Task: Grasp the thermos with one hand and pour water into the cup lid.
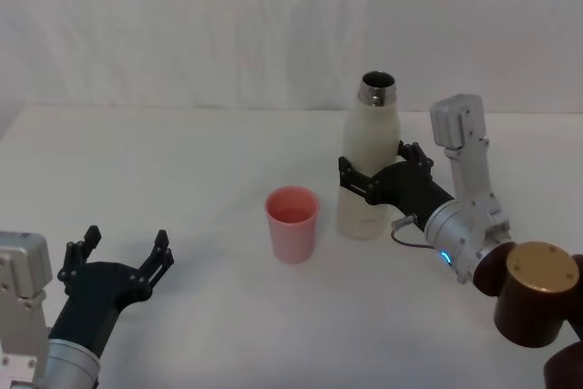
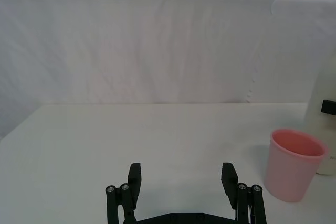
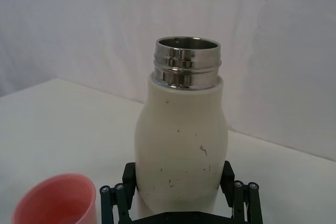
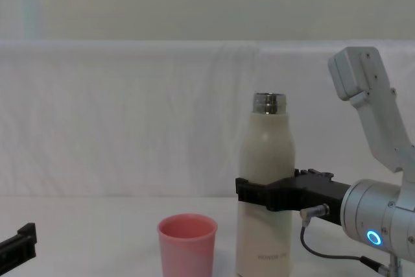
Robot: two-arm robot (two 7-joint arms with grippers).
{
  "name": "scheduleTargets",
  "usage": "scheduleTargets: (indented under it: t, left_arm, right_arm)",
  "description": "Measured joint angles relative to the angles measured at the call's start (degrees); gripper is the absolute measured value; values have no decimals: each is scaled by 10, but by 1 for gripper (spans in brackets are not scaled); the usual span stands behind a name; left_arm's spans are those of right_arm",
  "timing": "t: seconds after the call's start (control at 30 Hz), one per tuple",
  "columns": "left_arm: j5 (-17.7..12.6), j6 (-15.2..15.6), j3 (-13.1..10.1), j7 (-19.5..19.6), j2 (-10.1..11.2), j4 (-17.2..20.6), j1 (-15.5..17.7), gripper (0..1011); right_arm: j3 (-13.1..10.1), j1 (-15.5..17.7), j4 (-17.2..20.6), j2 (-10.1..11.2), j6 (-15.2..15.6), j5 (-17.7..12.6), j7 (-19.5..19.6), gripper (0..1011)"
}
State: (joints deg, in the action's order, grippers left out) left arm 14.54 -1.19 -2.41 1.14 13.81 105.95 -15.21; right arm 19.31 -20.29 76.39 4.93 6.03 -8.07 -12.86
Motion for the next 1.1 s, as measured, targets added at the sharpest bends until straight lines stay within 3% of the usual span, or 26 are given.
scheduleTargets:
  t: [1.1]
  left_arm:
    - [0,0,0,0,0,0,0,1001]
  right_arm:
    - [2,-21,-35,-12,-14,-4,-6,1001]
